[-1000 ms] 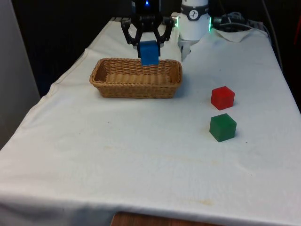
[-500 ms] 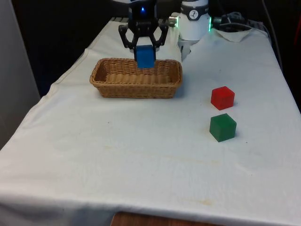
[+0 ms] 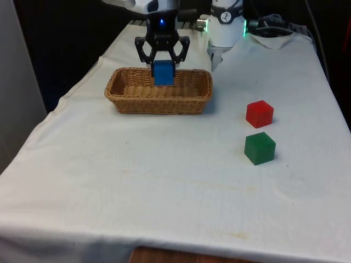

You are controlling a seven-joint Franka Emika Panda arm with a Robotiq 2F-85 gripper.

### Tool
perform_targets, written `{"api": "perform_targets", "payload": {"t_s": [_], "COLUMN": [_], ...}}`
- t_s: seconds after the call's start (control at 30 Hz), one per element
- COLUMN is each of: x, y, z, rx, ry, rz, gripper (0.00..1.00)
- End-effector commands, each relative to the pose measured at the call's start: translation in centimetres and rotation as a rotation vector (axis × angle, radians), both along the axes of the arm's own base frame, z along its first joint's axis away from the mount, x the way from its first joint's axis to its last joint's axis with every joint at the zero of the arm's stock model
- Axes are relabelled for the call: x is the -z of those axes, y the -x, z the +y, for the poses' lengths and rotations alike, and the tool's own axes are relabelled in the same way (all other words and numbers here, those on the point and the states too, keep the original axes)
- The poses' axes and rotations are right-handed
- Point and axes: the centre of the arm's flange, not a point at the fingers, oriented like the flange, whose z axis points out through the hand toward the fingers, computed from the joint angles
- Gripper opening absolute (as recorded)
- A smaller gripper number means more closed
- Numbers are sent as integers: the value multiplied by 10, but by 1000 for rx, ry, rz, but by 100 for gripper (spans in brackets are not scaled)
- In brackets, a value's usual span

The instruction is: Pick up exactly two blocks and place them into the basket.

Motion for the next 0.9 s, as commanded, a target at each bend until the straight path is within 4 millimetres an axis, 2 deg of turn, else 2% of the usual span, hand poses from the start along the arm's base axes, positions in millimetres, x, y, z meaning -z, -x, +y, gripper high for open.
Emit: {"api": "perform_targets", "payload": {"t_s": [0.0,0.27,0.67,0.87], "x": [5,27,59,67], "y": [2,7,9,11], "z": [-2,-6,-29,-38], "rx": [8,45,99,108], "ry": [8,29,56,63], "rz": [-12,-15,-38,-24], "gripper": [1,1,1,3]}}
